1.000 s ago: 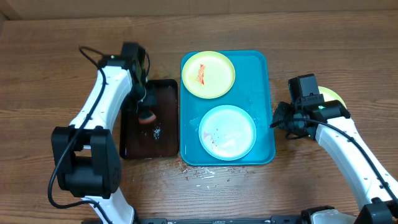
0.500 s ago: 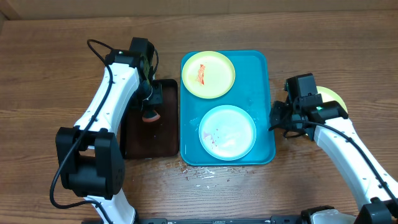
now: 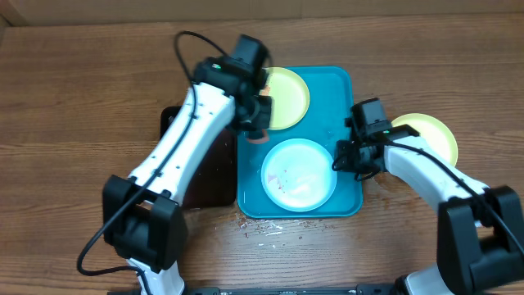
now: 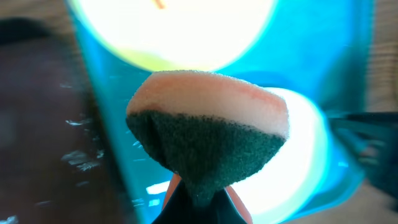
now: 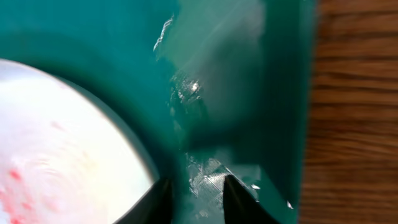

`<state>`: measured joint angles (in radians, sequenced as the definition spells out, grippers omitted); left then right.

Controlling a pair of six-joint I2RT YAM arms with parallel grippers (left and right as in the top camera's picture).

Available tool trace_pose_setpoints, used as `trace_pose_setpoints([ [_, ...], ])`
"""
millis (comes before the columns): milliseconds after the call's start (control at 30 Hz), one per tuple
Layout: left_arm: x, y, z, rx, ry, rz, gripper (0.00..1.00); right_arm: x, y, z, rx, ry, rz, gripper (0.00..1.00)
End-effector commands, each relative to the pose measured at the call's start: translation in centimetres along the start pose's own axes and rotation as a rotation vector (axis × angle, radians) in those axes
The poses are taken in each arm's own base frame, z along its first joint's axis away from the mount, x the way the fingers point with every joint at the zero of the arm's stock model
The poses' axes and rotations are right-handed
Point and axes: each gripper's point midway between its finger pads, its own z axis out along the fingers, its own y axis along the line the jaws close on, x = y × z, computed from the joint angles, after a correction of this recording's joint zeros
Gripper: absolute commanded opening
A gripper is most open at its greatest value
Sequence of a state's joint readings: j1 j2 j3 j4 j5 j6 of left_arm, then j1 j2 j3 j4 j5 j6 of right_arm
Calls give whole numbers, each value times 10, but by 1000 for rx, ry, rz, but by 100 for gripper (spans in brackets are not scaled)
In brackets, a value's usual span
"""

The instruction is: Clean dirty plates on tray and stack at the side

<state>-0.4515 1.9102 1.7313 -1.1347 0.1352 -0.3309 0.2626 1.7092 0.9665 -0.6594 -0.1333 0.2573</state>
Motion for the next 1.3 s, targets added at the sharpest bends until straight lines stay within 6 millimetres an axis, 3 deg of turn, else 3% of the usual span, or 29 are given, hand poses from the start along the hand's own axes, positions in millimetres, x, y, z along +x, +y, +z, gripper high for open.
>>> trace_pose_setpoints([
  [0, 9, -39, 20, 129, 65, -36, 4, 8, 0, 11, -6, 41, -16, 17],
  [167, 25, -76, 57, 209, 161, -33, 4, 10, 1, 13, -13, 54, -10, 8],
  [333, 39, -81, 92, 181, 235, -44, 4, 10, -4, 9, 2, 56, -4, 17],
  [467, 45, -81, 110, 181, 276, -65, 4, 2, -3, -11, -8, 24, 1, 23],
  [633, 46, -79, 114, 174, 281, -69, 4, 9, 18, -33, -103, 26, -96, 30],
  [933, 51, -52, 115, 29, 282, -65, 4, 19, 19, -10, -104, 25, -117, 33],
  [1000, 51, -52, 115, 28, 283, -65, 4, 21, 17, -3, -107, 18, -104, 30],
  [1133, 52, -55, 116, 35, 283, -63, 4, 19, 13, 5, -89, 2, -67, 4],
  [1267, 50, -75, 118, 102, 273, -69, 4, 15, 7, 6, -54, -15, 29, 4],
])
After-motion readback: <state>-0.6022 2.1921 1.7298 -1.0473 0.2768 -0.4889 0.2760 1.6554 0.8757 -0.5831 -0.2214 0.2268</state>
